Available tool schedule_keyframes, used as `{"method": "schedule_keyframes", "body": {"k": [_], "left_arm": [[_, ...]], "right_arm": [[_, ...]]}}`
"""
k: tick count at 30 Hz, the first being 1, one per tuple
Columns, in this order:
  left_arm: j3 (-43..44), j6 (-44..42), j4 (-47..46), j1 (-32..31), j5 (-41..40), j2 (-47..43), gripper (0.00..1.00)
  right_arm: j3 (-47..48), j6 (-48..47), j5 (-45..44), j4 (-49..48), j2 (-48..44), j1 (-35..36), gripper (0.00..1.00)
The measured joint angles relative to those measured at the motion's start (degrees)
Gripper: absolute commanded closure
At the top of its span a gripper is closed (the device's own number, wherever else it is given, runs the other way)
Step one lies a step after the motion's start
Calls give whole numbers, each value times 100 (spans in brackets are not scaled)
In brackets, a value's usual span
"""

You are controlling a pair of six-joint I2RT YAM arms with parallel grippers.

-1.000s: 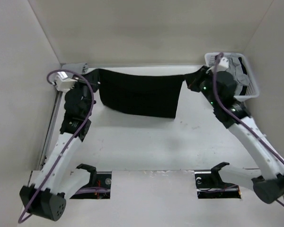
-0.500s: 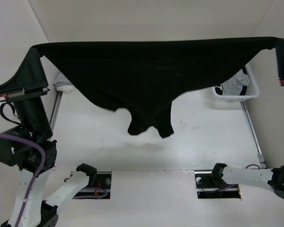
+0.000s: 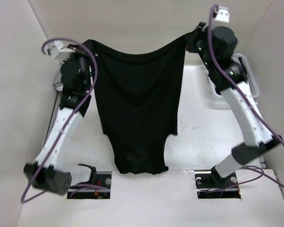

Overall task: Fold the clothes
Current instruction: Fold the tank top

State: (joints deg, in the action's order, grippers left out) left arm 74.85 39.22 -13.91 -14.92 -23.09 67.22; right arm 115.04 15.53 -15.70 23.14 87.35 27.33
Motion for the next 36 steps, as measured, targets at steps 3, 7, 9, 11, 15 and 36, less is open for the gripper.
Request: {"method": "schedule_keyframes", "body": {"k": [3, 7, 9, 11, 15, 36], "left_arm": [[402, 48, 236, 212, 127, 857, 99], [935, 129, 540, 380, 326, 1473, 99], [1097, 162, 610, 444, 400, 1502, 99], [1325, 175, 605, 492, 437, 1482, 99], [1617, 192, 527, 555, 483, 1307, 99], [-4092, 623, 1390, -153, 44, -3810, 99]], "right_arm": [[741, 162, 319, 278, 907, -343, 100], [1860, 321, 562, 625, 1705, -599, 100], [2321, 380, 636, 774, 1840, -669, 100], [2715, 407, 675, 822, 1856, -680, 100], [3235, 428, 763, 767, 1698, -673, 100], [-6623, 1241, -420, -380, -4485, 1937, 100]]}}
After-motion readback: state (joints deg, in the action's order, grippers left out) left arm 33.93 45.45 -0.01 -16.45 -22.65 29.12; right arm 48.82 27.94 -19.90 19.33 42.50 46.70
